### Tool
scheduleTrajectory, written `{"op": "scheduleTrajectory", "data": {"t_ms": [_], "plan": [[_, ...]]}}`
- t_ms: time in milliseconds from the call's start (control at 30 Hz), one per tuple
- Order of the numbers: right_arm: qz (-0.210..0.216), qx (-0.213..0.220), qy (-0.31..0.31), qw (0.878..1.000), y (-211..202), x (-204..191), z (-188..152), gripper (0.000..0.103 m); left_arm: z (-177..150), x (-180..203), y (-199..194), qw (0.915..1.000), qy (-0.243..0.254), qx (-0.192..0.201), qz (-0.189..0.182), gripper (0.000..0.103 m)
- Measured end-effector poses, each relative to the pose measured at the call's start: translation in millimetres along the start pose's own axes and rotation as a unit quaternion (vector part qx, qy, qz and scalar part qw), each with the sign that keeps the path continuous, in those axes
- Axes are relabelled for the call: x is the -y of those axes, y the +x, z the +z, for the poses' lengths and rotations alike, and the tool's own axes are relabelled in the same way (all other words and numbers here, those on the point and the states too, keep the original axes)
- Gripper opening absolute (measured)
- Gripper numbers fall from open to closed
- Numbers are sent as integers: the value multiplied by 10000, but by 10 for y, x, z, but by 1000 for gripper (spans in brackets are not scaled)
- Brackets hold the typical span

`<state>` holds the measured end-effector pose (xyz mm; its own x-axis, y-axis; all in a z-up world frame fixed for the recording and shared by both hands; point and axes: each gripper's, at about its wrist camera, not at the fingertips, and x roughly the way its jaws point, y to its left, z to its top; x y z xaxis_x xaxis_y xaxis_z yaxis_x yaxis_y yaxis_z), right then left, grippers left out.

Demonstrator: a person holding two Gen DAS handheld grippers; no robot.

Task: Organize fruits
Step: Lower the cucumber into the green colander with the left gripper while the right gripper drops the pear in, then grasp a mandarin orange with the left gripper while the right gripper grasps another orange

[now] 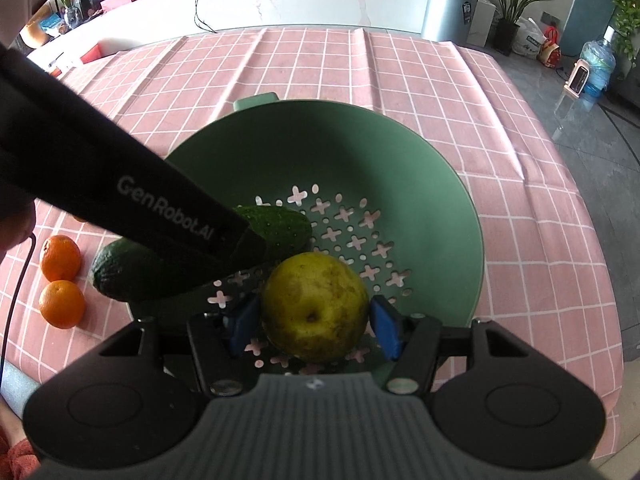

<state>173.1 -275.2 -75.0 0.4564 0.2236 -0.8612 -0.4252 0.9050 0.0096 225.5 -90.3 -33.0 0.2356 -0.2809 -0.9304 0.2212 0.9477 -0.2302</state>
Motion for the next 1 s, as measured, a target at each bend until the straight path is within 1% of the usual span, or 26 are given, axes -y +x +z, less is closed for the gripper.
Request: {"op": "scheduleTrajectory", "data": {"t_ms": [133, 233, 267, 433, 500, 600, 733, 833, 1000], "plan": [[-30, -6, 1, 10000, -33, -12, -12, 58, -41, -37, -22, 9999, -136, -4, -106, 52], [-89, 100, 22, 9999, -116, -31, -10, 63, -82, -28, -100, 9997, -100, 98, -181, 56], [-114, 138, 25, 9998, -152, -42, -8, 66, -96, -23, -134, 9997, -85, 141, -193, 56], [-312, 421, 118, 9986, -385, -127, -15, 69, -203, -2, -405, 9984, 5, 509, -260, 59], [-355, 594, 212, 9974, -497, -167, -38, 69, -270, 16, -536, 9971, 99, 721, -221, 59], [-340, 914, 439, 9943, -653, -237, -112, 70, -415, 54, -746, 9937, 347, 1066, -52, 59], [-261, 1312, 770, 9880, -799, -388, -231, 70, -616, 34, -1040, 9871, 597, 1479, 151, 59], [-136, 1546, 999, 9828, -888, -534, -325, 70, -755, -28, -1216, 9827, 738, 1682, 221, 59], [38, 1848, 1189, 9755, -964, -792, -465, 70, -995, -196, -1376, 9786, 897, 1831, 294, 59]]}}
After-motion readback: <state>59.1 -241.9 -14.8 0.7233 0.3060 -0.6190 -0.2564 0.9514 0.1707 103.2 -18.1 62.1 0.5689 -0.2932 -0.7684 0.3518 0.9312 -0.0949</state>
